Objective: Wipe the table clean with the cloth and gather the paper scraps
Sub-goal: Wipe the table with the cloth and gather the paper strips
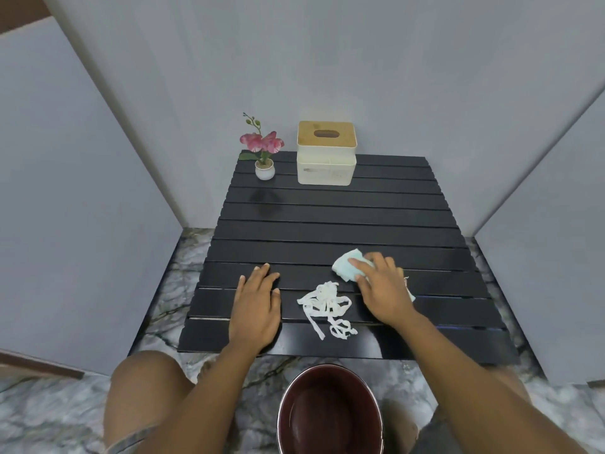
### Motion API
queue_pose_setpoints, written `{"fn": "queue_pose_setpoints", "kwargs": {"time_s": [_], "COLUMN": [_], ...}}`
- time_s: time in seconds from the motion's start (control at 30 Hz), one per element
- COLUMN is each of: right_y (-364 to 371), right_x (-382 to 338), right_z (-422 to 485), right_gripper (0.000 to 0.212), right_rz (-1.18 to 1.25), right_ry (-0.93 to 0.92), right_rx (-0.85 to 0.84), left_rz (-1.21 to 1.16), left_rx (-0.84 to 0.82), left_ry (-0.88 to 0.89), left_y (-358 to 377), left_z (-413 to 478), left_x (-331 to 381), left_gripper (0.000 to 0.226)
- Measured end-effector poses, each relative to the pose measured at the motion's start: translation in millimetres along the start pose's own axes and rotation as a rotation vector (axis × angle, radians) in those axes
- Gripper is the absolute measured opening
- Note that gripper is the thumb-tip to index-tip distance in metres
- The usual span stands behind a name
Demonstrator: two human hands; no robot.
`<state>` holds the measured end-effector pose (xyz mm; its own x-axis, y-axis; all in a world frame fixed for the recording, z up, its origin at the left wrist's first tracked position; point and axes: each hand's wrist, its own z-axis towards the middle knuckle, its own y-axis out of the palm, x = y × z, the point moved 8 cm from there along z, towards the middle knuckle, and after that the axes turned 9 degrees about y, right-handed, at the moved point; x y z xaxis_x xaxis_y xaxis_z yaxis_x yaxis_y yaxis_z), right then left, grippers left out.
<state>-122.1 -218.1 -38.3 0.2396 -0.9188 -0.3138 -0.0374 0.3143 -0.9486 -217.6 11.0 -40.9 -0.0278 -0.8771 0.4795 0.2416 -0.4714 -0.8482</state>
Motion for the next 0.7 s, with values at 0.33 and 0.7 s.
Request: {"fn": "queue_pose_setpoints", "kwargs": {"time_s": [0.33,0.7], "right_y": [-22.5,-7.5], "right_x": [10.9,-3.8], "right_z": [-36.3,-82.1], "right_gripper": [0.036,0.047], "right_rz": [0.182,0.05], "right_ry": [0.169,0.215], "right_rx": [0.103,0.07], "left_rz": [0.085,0.178], "left_rx": [-0.195,-0.203], "left_ry": [0.135,0.166], "left_y": [7.1,8.5], "left_z": [-3.4,-15.1], "left_x": [-10.1,-16.4], "left_gripper": [0.05,0.058]}}
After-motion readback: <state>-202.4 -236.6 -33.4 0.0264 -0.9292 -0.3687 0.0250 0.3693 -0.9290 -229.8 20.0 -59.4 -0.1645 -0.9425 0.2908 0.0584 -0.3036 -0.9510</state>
